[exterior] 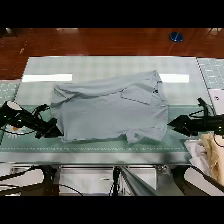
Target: Fold the shirts.
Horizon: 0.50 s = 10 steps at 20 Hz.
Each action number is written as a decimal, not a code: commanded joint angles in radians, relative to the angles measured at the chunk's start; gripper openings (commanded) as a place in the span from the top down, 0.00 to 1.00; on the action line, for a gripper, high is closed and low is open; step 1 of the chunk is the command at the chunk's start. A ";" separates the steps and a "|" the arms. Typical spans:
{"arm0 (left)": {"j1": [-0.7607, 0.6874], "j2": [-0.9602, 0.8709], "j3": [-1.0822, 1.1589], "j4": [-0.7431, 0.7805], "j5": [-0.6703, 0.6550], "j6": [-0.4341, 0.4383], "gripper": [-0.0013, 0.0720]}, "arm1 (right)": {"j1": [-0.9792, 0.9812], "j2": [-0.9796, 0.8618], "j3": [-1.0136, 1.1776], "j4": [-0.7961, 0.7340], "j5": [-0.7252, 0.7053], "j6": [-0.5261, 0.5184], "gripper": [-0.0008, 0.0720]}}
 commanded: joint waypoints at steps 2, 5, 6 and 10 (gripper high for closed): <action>0.000 0.000 0.000 -0.001 0.091 0.012 0.96 | 0.132 -0.001 -0.080 0.023 -0.137 0.073 0.26; 0.000 -0.001 0.002 -0.002 0.128 0.035 0.96 | 0.251 -0.001 -0.087 0.077 -0.309 0.137 0.63; 0.000 0.000 0.007 -0.014 0.143 0.053 0.96 | 0.280 -0.001 -0.087 0.120 -0.364 0.143 0.82; 0.001 0.039 0.101 -0.110 0.068 0.119 0.96 | 0.296 0.028 -0.028 0.357 -0.319 -0.013 0.96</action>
